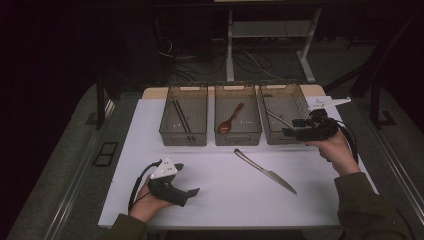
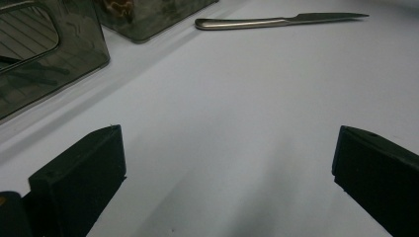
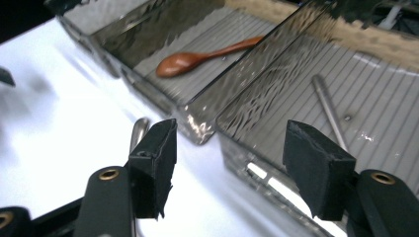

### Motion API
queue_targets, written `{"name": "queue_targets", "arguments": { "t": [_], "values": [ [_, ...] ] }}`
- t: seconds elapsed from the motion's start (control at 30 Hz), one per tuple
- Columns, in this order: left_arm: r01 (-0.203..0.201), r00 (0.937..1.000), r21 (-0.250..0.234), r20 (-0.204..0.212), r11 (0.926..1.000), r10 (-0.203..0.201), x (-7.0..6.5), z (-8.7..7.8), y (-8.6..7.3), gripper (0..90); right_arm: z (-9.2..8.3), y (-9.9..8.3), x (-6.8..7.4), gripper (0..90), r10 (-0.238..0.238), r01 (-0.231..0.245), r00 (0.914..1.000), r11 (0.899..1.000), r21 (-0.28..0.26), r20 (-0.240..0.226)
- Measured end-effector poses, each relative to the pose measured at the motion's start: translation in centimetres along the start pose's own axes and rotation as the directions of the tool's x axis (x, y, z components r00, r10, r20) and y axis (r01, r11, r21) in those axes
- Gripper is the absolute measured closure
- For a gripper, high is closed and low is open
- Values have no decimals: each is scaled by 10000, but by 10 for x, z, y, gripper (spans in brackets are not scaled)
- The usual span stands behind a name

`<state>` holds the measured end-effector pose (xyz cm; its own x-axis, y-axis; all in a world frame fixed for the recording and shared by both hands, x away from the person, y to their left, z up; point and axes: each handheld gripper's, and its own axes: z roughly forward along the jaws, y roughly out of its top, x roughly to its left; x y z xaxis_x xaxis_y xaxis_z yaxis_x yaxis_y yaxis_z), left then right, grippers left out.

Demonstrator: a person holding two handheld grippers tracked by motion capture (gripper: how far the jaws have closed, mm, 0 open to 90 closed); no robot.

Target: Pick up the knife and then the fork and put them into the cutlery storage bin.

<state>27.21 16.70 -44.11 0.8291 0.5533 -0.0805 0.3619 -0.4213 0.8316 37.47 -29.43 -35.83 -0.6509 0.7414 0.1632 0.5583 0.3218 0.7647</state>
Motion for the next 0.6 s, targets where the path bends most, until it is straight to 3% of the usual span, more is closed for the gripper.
{"name": "queue_targets", "arguments": {
  "t": [0.33, 0.6],
  "values": [
    [33, 10000, -59, -21, 10000, -34, 0, -1, 0, 0, 2, -14, 18, 419, -310, 315, 9994, 9988, 377, -132],
    [17, 10000, -75, -4, 10000, -17, 0, -1, 0, 0, 6, -20, 32, 487, -701, 720, 9973, 9924, 996, -226]
  ]
}}
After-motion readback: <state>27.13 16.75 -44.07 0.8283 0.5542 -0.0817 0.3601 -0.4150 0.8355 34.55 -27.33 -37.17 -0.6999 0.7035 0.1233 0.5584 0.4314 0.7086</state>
